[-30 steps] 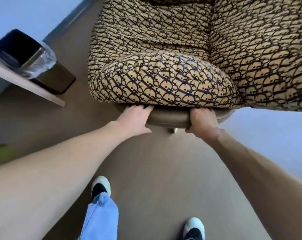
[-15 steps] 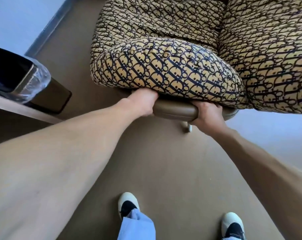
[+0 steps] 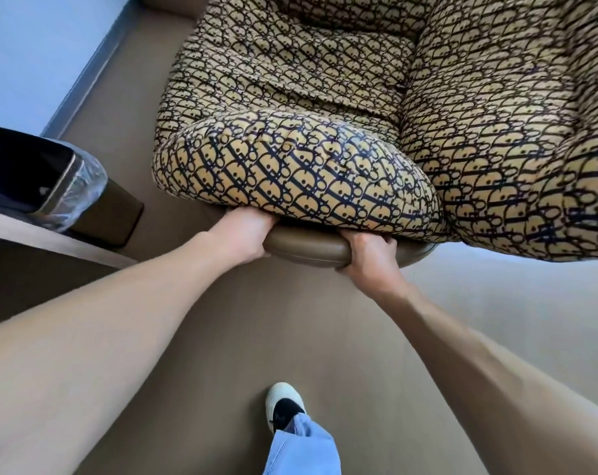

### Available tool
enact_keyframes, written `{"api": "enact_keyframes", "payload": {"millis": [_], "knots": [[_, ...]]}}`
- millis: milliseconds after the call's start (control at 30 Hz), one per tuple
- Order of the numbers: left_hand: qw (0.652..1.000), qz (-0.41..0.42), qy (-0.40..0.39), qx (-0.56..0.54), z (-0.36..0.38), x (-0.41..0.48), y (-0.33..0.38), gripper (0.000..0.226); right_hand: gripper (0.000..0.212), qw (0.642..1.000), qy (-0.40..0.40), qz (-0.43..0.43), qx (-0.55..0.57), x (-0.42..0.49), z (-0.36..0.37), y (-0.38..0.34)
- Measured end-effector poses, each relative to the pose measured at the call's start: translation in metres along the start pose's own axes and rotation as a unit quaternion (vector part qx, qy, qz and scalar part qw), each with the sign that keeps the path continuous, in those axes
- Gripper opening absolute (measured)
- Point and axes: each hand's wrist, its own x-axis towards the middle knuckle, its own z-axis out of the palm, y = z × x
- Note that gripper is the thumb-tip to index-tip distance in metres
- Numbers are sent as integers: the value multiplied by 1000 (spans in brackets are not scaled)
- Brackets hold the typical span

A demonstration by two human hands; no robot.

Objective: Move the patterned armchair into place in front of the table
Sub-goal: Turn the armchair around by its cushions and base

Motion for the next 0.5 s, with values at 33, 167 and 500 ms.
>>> {"api": "enact_keyframes", "payload": {"millis": [33, 167, 500], "knots": [[1000, -7, 7, -7, 6, -7, 0, 61, 63, 1000, 2, -5, -21, -4, 3, -2], [997, -18, 76, -26, 20, -32, 1, 73, 74, 998, 44, -20, -51, -15, 10, -5], [995, -60, 43, 59, 15, -84, 34, 84, 100, 999, 2, -24, -27, -66, 18, -10]]}}
